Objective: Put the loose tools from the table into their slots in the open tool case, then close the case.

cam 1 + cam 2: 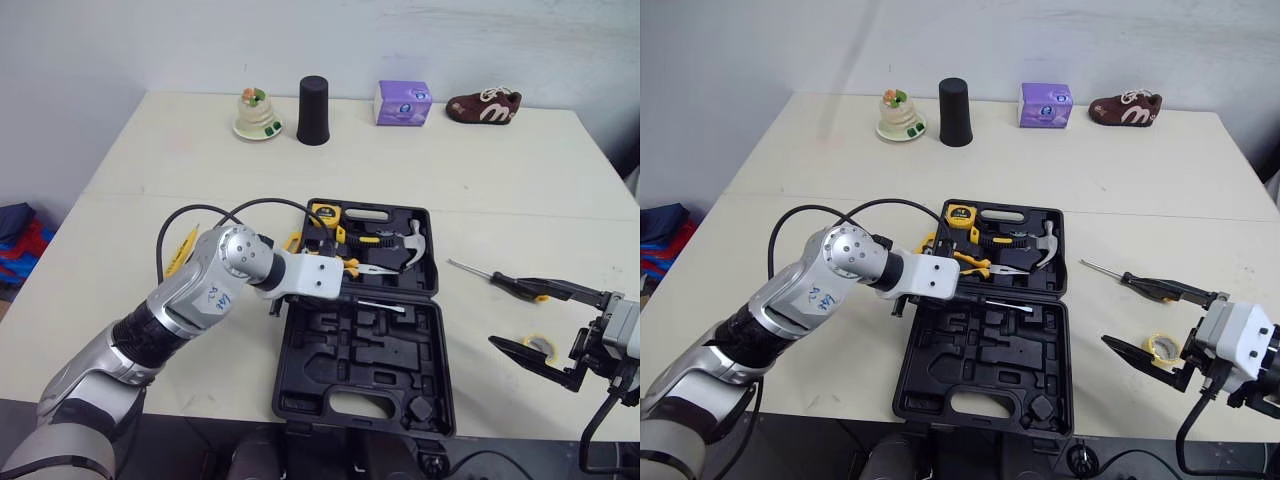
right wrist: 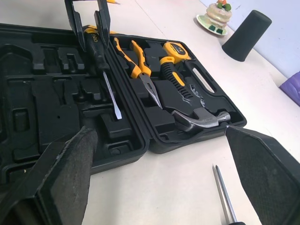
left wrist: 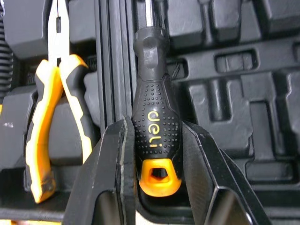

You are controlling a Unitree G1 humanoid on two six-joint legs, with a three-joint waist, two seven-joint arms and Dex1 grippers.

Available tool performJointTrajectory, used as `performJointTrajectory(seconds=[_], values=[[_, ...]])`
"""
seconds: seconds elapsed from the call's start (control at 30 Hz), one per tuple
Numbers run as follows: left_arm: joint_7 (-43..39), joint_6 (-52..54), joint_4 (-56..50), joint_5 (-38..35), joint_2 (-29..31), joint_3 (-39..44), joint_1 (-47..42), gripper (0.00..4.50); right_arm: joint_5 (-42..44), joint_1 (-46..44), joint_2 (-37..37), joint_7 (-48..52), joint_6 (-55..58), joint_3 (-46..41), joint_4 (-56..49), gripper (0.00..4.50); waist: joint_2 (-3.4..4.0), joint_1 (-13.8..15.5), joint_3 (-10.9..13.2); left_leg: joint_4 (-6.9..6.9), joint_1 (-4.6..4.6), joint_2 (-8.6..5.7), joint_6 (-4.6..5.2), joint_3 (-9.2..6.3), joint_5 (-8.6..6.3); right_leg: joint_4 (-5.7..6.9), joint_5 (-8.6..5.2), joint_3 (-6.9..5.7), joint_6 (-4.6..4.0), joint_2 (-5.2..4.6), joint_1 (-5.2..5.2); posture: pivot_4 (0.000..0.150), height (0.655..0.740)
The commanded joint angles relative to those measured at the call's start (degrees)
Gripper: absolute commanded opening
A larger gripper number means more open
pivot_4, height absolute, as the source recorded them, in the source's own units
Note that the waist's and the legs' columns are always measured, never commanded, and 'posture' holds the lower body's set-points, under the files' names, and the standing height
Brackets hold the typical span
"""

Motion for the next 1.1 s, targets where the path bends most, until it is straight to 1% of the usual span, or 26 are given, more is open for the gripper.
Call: performJointTrajectory(seconds=[0.03, 0.1, 0.4, 0.47, 0.5, 0.57, 0.6, 0.67, 0.73, 0.8, 0.87, 0.93, 0.97, 1.03, 1.1], values=[[-1.37, -0.7, -0.39, 0.87, 0.89, 0.05, 0.69, 0.94, 0.09, -0.1, -0.08, -0.57, 0.16, -0.28, -1.76, 4.5, 0.0, 0.0, 0.0, 0.0, 0.0, 0.0, 0.0, 0.0, 0.0, 0.0, 0.0, 0.0, 0.0, 0.0, 0.0, 0.15, 0.74], [-2.22, -0.96, -1.02, 0.7, 1.07, -0.06, 0.92, 0.94, -0.02, -0.12, 0.01, -0.79, 0.17, -0.04, -1.88, 4.5, 0.0, -0.01, 0.0, -0.01, 0.0, 0.0, 0.0, 0.0, 0.0, 0.0, 0.0, 0.0, 0.0, 0.0, 0.0, 0.15, 0.74], [-1.12, -1.5, 0.36, 2.34, 0.13, -0.13, 1.11, 0.94, -0.11, 0.27, 0.17, -1.62, 0.05, 0.65, -2.31, 4.5, 0.0, 0.04, 0.0, 0.02, 0.0, 0.0, 0.01, 0.0, 0.0, 0.01, 0.0, 0.0, 0.0, 0.0, 0.01, 0.15, 0.74], [-1.83, -2.72, 0.16, 0.99, -0.12, 0.58, 1.53, 1.97, -0.15, 0.36, 0.21, -1.69, 0.0, 0.76, -2.37, 4.5, 0.0, 0.05, 0.0, 0.02, 0.0, 0.0, 0.01, 0.0, 0.0, 0.02, 0.0, 0.0, 0.0, 0.0, 0.01, 0.15, 0.74], [-1.38, -4.42, 0.25, 0.67, -0.38, 1.16, 1.68, 2.28, -0.13, 0.36, 0.23, -1.76, 0.0, 0.79, -2.4, 4.5, 0.0, 0.04, 0.0, 0.02, 0.0, 0.0, 0.01, 0.0, 0.0, 0.02, 0.0, 0.0, 0.0, 0.0, 0.01, 0.15, 0.74], [-1.29, -8.78, 0.79, 0.17, -0.3, 2.21, 1.76, 3.19, -0.17, 0.27, 0.26, -1.89, -0.02, 0.96, -2.4, 4.5, 0.0, -0.05, 0.0, 0.01, 0.0, 0.01, 0.01, 0.0, 0.0, 0.02, 0.0, 0.01, 0.0, 0.0, 0.01, 0.15, 0.74], [-1.38, -9.74, 1.04, -0.63, -0.41, 3.29, 1.96, 3.56, -0.22, 0.19, 0.27, -1.94, -0.06, 1.06, -2.37, 4.5, 0.0, -0.05, 0.0, 0.0, 0.0, 0.01, 0.01, 0.0, 0.0, 0.02, 0.0, 0.02, 0.0, 0.01, 0.01, 0.15, 0.74], [-2.97, -13.1, 1.6, -3.63, 0.12, 6.09, 2.59, 3.56, -0.32, -0.04, 0.23, -2.0, -0.23, 1.25, -2.13, 4.5, 0.0, -0.08, 0.0, 0.0, 0.01, 0.03, 0.01, 0.01, 0.01, 0.01, 0.0, 0.02, 0.0, 0.02, 0.0, 0.15, 0.74], [-5.36, -19.58, 2.97, -5.89, 1.56, 7.89, 3.18, 3.56, -0.42, -0.26, 0.17, -2.05, -0.37, 1.4, -1.86, 4.5, 0.0, -0.05, 0.0, 0.0, 0.0, 0.04, 0.0, 0.02, 0.01, 0.01, 0.0, 0.01, 0.0, 0.02, -0.01, 0.15, 0.74], [-4.92, -23.61, 5.02, -8.88, 0.64, 10.88, 4.15, 3.56, -0.59, -0.48, 0.24, -2.1, -0.5, 1.57, -1.56, 4.5, 0.01, -0.01, 0.0, 0.01, 0.01, 0.04, 0.0, 0.03, 0.01, 0.02, 0.0, 0.01, 0.0, 0.02, 0.0, 0.15, 0.74], [-3.68, -25.95, 6.91, -12.8, -2.09, 14.06, 5.41, 3.56, -0.73, -0.61, 0.39, -2.14, -0.59, 1.8, -1.32, 4.5, 0.01, 0.0, 0.0, 0.06, 0.01, 0.04, 0.02, 0.02, 0.01, 0.05, 0.0, 0.0, 0.0, -0.01, 0.0, 0.15, 0.74], [-3.5, -27.0, 8.1, -16.07, -4.18, 16.39, 6.68, 3.04, -0.87, -0.62, 0.6, -2.22, -0.68, 2.06, -1.2, 4.5, 0.01, 0.03, -0.01, 0.08, 0.0, 0.02, 0.04, 0.02, 0.01, 0.06, 0.01, 0.0, 0.02, -0.05, 0.02, 0.15, 0.74], [-2.56, -25.26, 8.44, -18.28, -5.77, 18.0, 7.67, 2.79, -0.95, -0.57, 0.8, -2.3, -0.75, 2.24, -1.18, 4.5, 0.01, 0.07, 0.0, 0.09, 0.0, 0.01, 0.05, 0.02, 0.0, 0.05, 0.01, 0.0, 0.02, -0.05, 0.03, 0.15, 0.74], [-1.88, -23.58, 9.0, -21.05, -7.88, 19.62, 8.89, 1.93, -1.09, -0.6, 1.02, -2.41, -0.83, 2.54, -1.12, 4.5, 0.01, 0.05, 0.0, 0.1, -0.01, 0.0, 0.06, 0.02, 0.0, 0.04, 0.01, -0.01, 0.03, -0.05, 0.03, 0.15, 0.74], [-1.1, -21.72, 9.3, -22.19, -9.53, 19.92, 10.11, 0.96, -1.22, -0.7, 1.25, -2.45, -0.84, 2.75, -1.03, 4.5, 0.01, 0.04, 0.0, 0.12, -0.03, 0.02, 0.05, 0.01, 0.0, 0.05, 0.02, -0.03, 0.03, -0.03, 0.03, 0.15, 0.74]])
